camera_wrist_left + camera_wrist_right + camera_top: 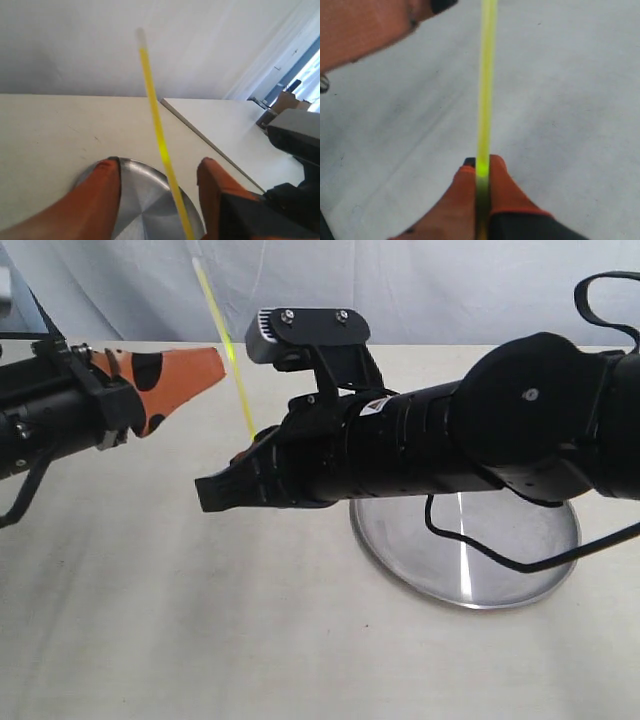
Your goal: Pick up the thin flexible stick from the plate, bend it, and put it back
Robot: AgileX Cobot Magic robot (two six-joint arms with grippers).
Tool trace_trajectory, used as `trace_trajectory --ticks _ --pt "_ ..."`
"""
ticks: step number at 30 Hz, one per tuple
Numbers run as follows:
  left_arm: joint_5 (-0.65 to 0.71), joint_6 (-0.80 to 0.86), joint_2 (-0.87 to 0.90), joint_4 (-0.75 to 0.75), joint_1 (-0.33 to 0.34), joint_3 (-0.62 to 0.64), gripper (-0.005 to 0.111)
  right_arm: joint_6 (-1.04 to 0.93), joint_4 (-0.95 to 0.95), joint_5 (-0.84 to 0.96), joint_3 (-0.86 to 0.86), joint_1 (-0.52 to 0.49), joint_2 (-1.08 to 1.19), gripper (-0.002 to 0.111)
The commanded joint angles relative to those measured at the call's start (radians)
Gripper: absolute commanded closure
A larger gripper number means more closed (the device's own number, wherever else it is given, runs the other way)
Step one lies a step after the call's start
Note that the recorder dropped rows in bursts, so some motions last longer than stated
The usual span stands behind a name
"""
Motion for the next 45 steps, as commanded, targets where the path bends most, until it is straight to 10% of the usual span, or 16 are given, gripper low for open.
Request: trace_trajectory --ticks 1,7,13,29,40,45 --pt "-0.021 -0.008 0.035 0.011 -0.057 -0.006 0.06 0.001 -0.003 0.032 0.004 -0.007 0.002 0.109" --pt "-0.062 0.021 0.04 -0.01 -0.068 -0.008 0.064 -0.001 0.0 0.104 0.004 -0.007 0.002 0.109" --pt "-0.049 0.136 0.04 0.045 -0.068 -0.008 0.107 -0.003 0.049 0.159 0.004 -0.007 0.002 0.109" --pt "0.014 0.151 0.04 0.056 -0.068 -0.008 0.106 -0.007 0.011 0.123 0.0 -0.007 -0.009 0.109" --pt "0.241 0.202 0.04 -0.05 -0.068 -0.008 0.04 -0.005 0.006 0.066 0.0 -0.007 -0.009 0.109" --pt "0.242 0.204 0.04 -0.066 -0.068 -0.008 0.037 -0.003 0.006 0.047 0.0 -0.007 -0.006 0.109"
